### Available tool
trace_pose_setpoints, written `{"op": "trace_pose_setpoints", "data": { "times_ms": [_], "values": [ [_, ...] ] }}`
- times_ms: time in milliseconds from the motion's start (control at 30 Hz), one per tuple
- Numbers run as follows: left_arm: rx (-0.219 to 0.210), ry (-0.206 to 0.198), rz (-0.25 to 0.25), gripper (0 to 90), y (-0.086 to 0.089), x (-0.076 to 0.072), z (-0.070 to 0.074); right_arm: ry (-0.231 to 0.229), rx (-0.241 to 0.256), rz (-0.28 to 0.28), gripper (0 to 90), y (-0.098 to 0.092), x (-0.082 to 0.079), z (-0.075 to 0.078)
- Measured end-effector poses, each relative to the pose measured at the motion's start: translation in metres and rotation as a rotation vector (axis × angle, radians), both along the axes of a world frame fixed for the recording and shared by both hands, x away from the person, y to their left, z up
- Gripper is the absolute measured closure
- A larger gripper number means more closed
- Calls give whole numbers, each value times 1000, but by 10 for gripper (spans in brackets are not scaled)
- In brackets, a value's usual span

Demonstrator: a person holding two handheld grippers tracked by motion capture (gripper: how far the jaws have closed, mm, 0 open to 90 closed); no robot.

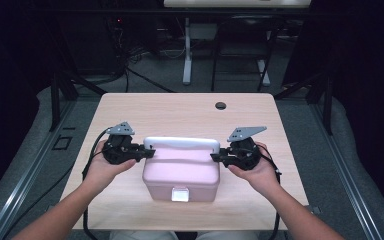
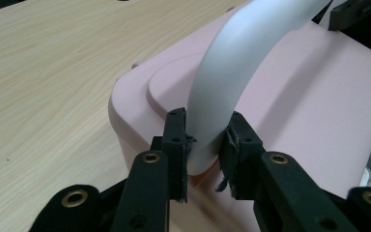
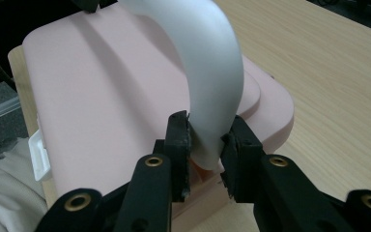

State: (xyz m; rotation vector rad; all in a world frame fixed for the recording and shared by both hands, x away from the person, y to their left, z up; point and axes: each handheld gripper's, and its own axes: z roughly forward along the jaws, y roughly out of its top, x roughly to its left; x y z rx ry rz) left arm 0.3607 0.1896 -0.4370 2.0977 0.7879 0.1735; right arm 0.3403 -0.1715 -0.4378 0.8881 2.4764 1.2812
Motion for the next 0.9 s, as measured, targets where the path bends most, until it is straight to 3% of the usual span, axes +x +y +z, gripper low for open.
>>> {"op": "trace_pose_setpoints", "data": {
  "times_ms": [600, 900],
  "values": [
    [15, 16, -22, 742, 4, -15, 2, 14, 9, 26, 755, 2, -12, 0],
    [11, 38, -25, 742, 6, -13, 7, 30, 20, 28, 755, 2, -13, 4]
  ]
}}
